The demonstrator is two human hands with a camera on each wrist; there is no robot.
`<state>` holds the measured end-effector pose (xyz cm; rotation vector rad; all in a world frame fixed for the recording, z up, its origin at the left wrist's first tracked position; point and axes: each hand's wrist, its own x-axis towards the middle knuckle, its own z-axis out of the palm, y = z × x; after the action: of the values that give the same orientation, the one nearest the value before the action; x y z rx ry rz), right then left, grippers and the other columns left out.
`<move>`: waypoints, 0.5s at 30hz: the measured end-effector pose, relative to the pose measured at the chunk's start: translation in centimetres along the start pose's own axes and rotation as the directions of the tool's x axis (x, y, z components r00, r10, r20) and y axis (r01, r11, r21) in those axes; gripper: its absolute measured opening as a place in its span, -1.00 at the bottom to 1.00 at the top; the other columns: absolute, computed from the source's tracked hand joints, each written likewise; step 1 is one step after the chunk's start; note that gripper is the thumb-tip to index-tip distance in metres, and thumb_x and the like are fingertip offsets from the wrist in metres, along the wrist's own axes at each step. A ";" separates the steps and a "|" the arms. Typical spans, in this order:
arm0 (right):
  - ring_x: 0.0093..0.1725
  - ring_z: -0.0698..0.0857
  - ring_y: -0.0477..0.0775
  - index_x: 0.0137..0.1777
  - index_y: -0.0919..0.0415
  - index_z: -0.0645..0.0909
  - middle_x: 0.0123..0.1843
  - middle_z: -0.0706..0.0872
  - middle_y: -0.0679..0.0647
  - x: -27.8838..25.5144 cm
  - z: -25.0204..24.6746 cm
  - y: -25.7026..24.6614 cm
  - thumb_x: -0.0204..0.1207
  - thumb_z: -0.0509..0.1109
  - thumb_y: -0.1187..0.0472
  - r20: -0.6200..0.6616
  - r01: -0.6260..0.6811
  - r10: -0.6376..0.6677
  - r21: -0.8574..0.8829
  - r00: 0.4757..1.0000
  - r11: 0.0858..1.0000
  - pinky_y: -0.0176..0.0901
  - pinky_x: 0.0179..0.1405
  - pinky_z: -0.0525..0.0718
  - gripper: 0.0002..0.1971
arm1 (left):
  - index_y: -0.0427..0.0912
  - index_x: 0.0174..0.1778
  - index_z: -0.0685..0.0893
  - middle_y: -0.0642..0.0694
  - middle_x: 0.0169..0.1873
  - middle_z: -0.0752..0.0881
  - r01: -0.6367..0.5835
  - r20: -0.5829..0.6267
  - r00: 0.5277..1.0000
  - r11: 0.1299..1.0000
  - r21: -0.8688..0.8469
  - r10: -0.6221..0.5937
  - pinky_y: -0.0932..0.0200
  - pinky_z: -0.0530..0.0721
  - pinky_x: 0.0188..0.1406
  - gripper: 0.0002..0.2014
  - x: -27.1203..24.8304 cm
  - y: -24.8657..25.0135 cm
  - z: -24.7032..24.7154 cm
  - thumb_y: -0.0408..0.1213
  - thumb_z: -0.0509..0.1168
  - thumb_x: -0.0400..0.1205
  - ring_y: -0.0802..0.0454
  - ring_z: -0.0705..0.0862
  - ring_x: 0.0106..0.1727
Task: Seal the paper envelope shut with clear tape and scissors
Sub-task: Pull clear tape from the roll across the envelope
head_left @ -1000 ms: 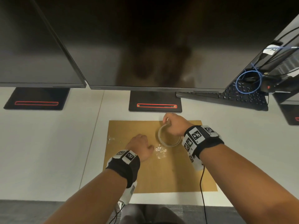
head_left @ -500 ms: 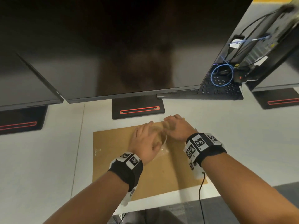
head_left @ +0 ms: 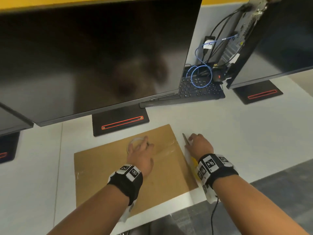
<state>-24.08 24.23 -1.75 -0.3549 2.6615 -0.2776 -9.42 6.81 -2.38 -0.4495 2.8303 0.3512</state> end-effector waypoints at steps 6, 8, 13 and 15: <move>0.02 0.68 0.18 0.12 0.20 0.62 0.10 0.68 0.16 0.1 -0.2 0.1 0.46 0.34 0.24 -0.053 0.079 -0.071 0.183 0.996 0.980 -0.14 -0.09 0.57 -0.76 | 0.14 0.53 0.30 -0.08 0.69 0.01 -0.001 -0.024 1.000 0.998 -0.061 -0.001 -0.20 -0.15 0.65 -0.47 -0.4 0.0 -0.4 -0.05 0.19 0.61 -0.06 0.28 0.59; -0.08 0.67 0.16 0.06 0.19 0.64 0.03 0.68 0.16 0.0 -0.7 -0.1 0.44 0.37 0.25 -0.126 0.176 -0.148 0.253 0.981 0.951 -0.15 -0.14 0.54 -0.80 | 0.14 0.54 0.33 -0.05 0.69 0.06 -0.004 -0.100 0.995 0.991 -0.132 -0.009 -0.12 -0.04 0.66 -0.49 -0.4 0.0 -0.7 -0.01 0.18 0.64 -0.07 0.21 0.63; -0.17 0.68 0.10 -0.04 0.20 0.64 -0.09 0.62 0.08 -0.6 -2.2 -2.4 0.45 0.41 0.27 -0.134 0.497 -0.481 0.332 0.866 0.802 -0.03 -0.06 0.68 -0.89 | -0.06 0.42 0.47 -0.10 0.32 0.55 0.000 -0.222 0.957 0.769 -0.639 -0.186 0.00 0.53 0.35 -0.63 -0.1 0.6 -3.6 -0.08 0.18 0.70 0.02 0.61 0.13; -0.19 0.63 -0.02 -0.08 0.26 0.63 -0.11 0.59 0.03 -1.0 -2.3 -3.8 0.44 0.40 0.31 -0.106 0.587 -0.588 0.327 0.802 0.741 -0.09 -0.05 0.64 -0.92 | -0.08 0.39 0.49 -0.09 0.20 0.62 0.027 -0.161 0.953 0.599 -0.800 -0.258 0.06 0.63 0.17 -0.65 0.1 1.0 -5.0 -0.08 0.19 0.71 0.06 0.63 -0.01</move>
<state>-23.44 21.25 1.67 -1.0766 2.3488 -0.9251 -10.87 6.34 2.45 -0.9451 2.6753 1.6638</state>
